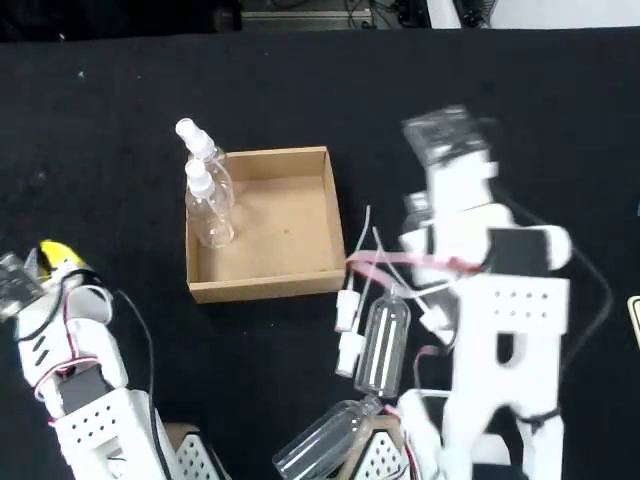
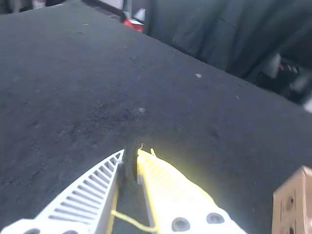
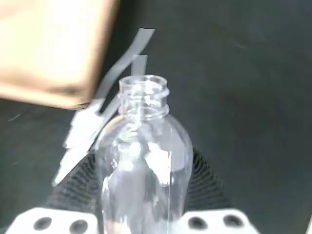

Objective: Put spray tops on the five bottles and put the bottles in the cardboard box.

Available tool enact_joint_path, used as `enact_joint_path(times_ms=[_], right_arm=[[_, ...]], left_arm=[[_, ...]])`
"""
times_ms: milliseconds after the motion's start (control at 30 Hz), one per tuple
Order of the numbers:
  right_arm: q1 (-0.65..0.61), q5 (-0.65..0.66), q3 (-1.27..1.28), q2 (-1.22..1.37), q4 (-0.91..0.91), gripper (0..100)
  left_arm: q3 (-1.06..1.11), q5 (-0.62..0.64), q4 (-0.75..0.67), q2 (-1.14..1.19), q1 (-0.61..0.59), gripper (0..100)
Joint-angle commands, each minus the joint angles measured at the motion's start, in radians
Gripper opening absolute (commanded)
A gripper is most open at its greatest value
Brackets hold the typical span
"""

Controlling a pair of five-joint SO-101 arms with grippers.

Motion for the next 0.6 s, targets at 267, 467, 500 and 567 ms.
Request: enact_joint_path(times_ms=[267,467,500,567], right_arm=[[0.485,0.066,0.254,0.117,-0.414,3.5],[0.514,0.068,0.414,0.119,-0.589,3.5],[0.514,0.068,0.437,0.12,-0.614,3.5],[0.514,0.063,0.472,0.122,-0.655,3.5]], left_arm=[[-0.374,-0.242,0.479,0.008,0.217,3],[-0.536,-0.318,0.578,0.009,0.26,3],[-0.564,-0.331,0.578,0.009,0.259,3],[-0.633,-0.361,0.577,0.009,0.262,3]])
